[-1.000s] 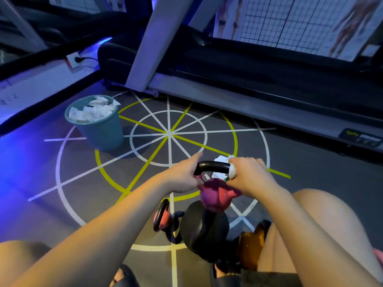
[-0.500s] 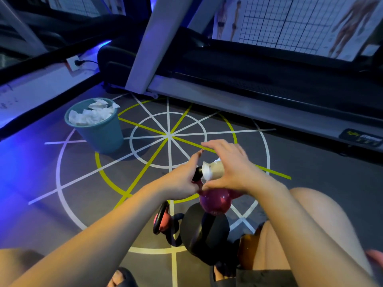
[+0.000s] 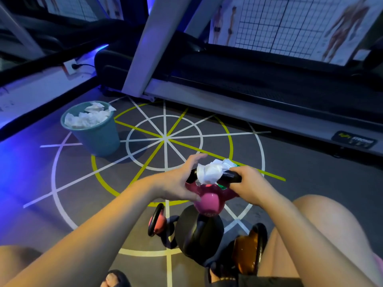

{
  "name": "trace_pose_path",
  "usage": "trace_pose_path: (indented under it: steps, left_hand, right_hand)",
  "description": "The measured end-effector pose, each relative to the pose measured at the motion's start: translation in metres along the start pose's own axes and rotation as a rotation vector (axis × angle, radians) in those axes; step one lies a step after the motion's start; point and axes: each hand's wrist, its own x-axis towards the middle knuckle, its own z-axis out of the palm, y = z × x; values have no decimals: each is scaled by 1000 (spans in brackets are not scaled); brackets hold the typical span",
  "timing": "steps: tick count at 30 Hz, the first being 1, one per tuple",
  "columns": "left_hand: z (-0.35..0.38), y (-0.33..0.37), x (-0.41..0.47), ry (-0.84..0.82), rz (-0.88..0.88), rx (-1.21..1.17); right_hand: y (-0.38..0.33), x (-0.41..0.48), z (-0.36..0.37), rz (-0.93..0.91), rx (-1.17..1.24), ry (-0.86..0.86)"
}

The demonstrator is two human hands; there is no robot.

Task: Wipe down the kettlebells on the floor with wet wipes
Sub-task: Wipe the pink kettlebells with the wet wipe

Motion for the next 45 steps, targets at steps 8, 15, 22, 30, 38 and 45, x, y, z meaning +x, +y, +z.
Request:
trace_pose_path:
  steps: [8, 15, 22, 30, 38, 45]
  left_hand:
    - [2, 49, 18, 227, 283, 351]
    - [21, 22, 32, 330, 111, 508]
    - [47, 11, 24, 667, 7, 185]
    - [22, 31, 13, 282, 23, 226]
    - [2, 22, -12, 125, -36, -63]
    - [11, 26, 5, 309, 64, -23]
  right_hand:
    - [-11, -3, 7, -35, 20, 15]
    - [-14, -1, 4, -11, -83, -14]
    - [-14, -2, 10, 0, -74, 2]
    - [-14, 2, 12, 0, -55, 11]
    - [-14, 1, 11, -44, 0, 24]
    - [1, 2, 11, -52, 103, 46]
